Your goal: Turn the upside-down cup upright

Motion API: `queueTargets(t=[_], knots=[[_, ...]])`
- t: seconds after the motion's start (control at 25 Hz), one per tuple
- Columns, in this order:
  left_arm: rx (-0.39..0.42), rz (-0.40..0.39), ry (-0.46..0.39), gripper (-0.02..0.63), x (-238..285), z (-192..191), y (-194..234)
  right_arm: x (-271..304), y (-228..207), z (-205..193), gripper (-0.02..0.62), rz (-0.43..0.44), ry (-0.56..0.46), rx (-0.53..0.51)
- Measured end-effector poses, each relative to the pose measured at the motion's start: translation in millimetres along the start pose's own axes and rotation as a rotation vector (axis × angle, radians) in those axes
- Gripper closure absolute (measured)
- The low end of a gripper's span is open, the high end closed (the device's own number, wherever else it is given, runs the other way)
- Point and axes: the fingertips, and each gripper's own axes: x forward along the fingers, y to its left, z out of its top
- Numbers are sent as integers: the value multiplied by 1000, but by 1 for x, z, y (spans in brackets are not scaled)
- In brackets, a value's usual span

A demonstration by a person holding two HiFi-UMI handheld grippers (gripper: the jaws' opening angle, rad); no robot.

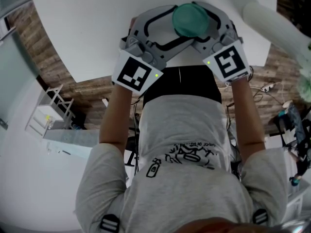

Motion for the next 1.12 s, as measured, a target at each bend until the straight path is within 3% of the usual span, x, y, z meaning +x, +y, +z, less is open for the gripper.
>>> queueTargets(t=[0.68, 1.12], knots=[[-70, 34, -4, 278, -14, -16, -1, 0, 10, -7, 250, 6, 8, 28], [-196, 76, 2, 278, -33, -39, -14, -15, 20, -25, 250, -20, 33, 108]])
